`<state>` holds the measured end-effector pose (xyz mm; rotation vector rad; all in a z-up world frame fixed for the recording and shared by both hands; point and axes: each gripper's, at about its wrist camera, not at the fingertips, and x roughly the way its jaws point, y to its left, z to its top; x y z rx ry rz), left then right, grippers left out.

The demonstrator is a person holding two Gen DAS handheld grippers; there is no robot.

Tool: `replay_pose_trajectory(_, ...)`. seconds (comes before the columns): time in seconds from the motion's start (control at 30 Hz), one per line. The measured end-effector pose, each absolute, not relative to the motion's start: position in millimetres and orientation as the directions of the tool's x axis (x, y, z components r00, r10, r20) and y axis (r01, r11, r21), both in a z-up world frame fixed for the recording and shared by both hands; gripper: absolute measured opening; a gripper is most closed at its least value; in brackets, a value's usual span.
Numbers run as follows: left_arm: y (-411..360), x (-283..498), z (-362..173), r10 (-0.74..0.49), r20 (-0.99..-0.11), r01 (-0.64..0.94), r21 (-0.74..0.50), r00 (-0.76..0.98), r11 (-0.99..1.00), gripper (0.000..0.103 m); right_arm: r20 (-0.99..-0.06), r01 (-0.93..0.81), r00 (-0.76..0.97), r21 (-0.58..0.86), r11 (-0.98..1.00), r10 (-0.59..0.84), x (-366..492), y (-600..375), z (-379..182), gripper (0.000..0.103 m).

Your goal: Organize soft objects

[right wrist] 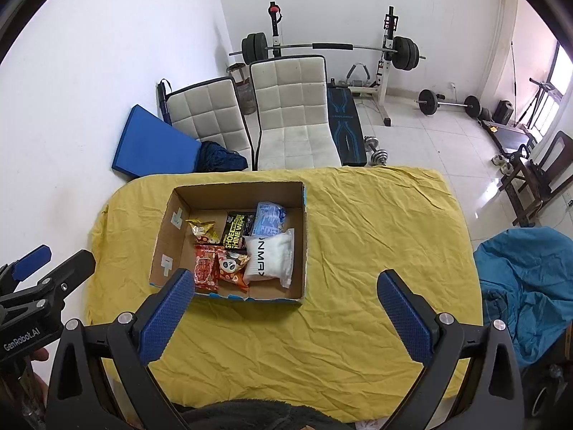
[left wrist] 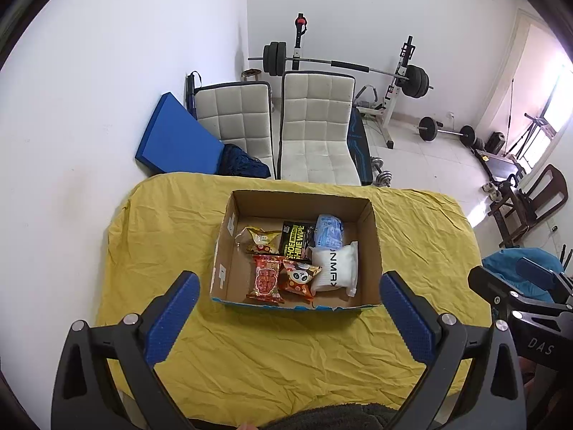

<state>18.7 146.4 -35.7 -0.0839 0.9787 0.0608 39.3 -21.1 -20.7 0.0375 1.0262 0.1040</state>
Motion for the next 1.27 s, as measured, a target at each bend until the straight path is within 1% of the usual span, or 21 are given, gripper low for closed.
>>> replay_pose_trajectory(0.33, 146.8, 10.1, -25.2, 0.014, -0.820, -0.106, -0.057, 0.573, 0.993, 0.103, -0.849, -0.077, 0.518, 0.074, 0.994, 0.103, 37.0, -18.6, -13.0, 0.103)
replay_pose_trajectory(0.7, 147.6, 7.6, -34.5, 0.016, -0.850, -0.122, -0.057, 0.526, 0.991, 0.103, -0.857, -0.076, 0.506, 0.066, 0.995, 0.096, 32.4, -19.9, -12.3, 0.103)
replay_pose_trajectory(0.83, 143.3, 7.0, -39.3, 0.026, -0.861, -0.114, -0.038, 0.508, 0.993, 0.103, -0.862, -0.076, 0.497, 0.067, 0.995, 0.096, 30.5, -22.3, -17.0, 0.103)
replay_pose_trajectory(1.27, 145.1, 1.6, -40.5, 0.028, -0.854, -0.123, -0.043, 0.520, 0.991, 0.103, -0.864, -0.076, 0.494, 0.065, 0.995, 0.094, 29.1, -26.1, -20.7, 0.103)
